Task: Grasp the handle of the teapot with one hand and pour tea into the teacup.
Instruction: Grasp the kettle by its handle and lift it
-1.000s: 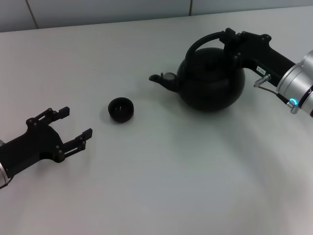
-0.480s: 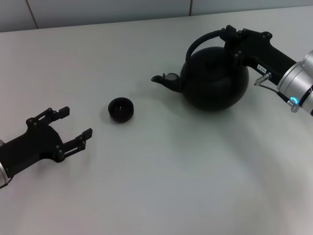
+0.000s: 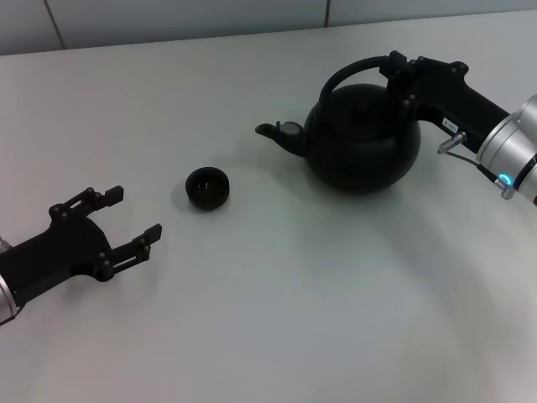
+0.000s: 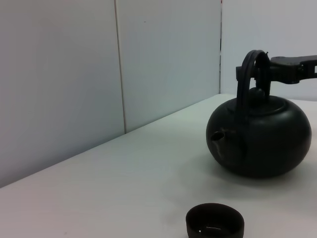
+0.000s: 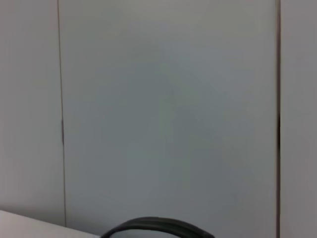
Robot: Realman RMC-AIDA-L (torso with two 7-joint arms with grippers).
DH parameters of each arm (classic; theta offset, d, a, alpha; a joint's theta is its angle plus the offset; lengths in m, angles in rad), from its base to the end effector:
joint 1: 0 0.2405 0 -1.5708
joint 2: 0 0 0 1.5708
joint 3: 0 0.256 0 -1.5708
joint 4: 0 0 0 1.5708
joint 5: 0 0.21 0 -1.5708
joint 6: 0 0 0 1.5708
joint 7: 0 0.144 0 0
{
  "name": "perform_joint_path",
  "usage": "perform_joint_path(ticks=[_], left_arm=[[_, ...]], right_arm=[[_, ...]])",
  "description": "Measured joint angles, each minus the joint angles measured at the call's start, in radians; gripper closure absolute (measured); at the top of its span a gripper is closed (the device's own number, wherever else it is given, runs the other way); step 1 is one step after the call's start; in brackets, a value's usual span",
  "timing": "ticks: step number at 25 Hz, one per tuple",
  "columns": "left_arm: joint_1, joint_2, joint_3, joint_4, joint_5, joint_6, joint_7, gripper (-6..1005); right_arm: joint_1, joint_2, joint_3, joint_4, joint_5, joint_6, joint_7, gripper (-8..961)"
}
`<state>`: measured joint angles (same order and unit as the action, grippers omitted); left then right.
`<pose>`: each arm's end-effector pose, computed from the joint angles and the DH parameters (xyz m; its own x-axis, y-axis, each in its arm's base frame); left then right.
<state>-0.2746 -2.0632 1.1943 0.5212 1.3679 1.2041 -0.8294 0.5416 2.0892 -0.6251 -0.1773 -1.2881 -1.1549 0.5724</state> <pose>-0.3162 0.2879 -0.0395 0.8658 0.1328 0.4824 0.3823 -0.7976 -0.4666 0.3014 0.3581 -0.0194 0.7407 -0.0407 -0.6706 -0.5964 -0.4993 -0.6285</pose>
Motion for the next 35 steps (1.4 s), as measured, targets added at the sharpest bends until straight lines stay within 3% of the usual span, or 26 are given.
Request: perform_joint_path(ticks=[17,23,31,35], left_arm=[[-0.003,0.0,0.001,0.0,0.001,-0.003,0.001,197],[-0.005,0.0,0.001,0.0,0.002,-0.003,0.001,197],[-0.005,0.0,0.001,0.0,0.002,-0.003,0.0,197],[-0.005,0.0,0.001,0.0,0.002,-0.003,0.0,197]], right_arm=[[-0.022,-0.001,-0.001,0.017,0.0,0.015,-0.008,888],[-0.03,0.0,0.0,0.017,0.02,0.012,-0.008,778],[-0.055,0.001,0.009,0.021,0.051,-0.058,-0.029,564],[-0.065,0.001,0.012,0.031,0.052,-0.066,-0.031,409]])
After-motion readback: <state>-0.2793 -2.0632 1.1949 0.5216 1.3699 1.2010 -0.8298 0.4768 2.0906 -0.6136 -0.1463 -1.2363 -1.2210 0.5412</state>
